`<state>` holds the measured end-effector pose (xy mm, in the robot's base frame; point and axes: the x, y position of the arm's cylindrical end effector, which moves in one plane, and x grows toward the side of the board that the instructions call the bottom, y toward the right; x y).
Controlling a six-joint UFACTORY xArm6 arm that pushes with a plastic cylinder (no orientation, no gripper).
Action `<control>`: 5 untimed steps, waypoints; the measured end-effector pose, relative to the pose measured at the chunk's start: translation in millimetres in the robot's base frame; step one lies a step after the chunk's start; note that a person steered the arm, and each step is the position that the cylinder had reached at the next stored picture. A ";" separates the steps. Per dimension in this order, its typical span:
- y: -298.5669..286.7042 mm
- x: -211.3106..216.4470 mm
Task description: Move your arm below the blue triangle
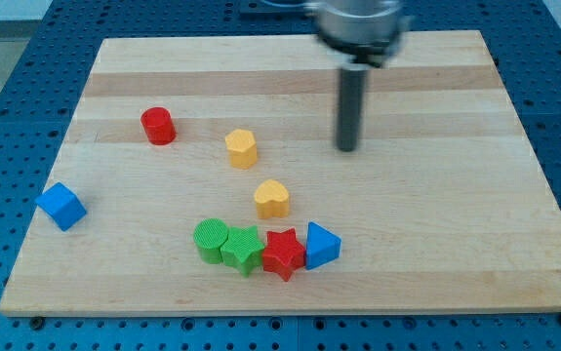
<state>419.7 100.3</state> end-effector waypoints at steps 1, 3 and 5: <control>35.5 64.1; -48.3 174.6; -167.2 180.1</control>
